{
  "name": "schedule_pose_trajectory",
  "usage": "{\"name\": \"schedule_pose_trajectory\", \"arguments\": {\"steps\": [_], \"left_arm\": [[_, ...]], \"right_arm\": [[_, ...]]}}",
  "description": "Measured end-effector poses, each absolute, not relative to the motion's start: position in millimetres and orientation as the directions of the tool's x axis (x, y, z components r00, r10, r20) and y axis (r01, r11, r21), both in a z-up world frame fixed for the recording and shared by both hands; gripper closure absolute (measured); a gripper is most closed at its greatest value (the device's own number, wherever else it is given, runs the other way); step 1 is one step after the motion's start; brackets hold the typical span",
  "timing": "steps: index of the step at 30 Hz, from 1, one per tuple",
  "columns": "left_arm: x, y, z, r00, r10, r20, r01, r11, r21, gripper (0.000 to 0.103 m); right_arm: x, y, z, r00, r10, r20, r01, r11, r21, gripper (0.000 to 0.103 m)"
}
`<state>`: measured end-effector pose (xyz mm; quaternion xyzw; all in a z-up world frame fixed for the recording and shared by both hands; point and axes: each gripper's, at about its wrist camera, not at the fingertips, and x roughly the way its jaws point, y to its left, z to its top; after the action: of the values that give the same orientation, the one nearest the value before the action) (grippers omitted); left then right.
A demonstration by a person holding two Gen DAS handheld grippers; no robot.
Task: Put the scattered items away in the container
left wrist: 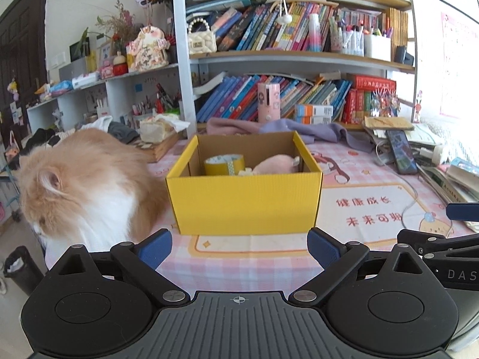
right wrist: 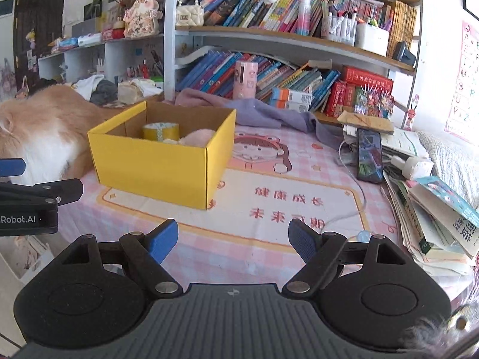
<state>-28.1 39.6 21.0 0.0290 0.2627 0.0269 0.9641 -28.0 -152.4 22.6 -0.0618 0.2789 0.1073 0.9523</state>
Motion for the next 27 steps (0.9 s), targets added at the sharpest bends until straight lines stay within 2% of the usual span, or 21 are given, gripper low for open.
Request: {"name": "schedule_pose_trajectory", "arguments": {"steps": [9,19,27], "left_arm": [[-23,26,7,0.818,0.034,-0.574,0.002,0.998,0.063,0.004],[-23,10,2,0.801,0.011,-0.599,0.052,0.995,0.087,0.001],[-22,11,-2,0.774,0.004,-0.634,0.054,0.996,0.073,0.000]], "right_arm": [[-30,-165,16,0.805,0.148,-0.574,-0.214,0.976,-0.049,0.017],[-30,-174,11,0.786,0.137,-0.603,-0.198,0.980,-0.036,0.004],[-28,-177,7,0.764,0.140,-0.629,-0.195,0.981,-0.018,0.002]]}}
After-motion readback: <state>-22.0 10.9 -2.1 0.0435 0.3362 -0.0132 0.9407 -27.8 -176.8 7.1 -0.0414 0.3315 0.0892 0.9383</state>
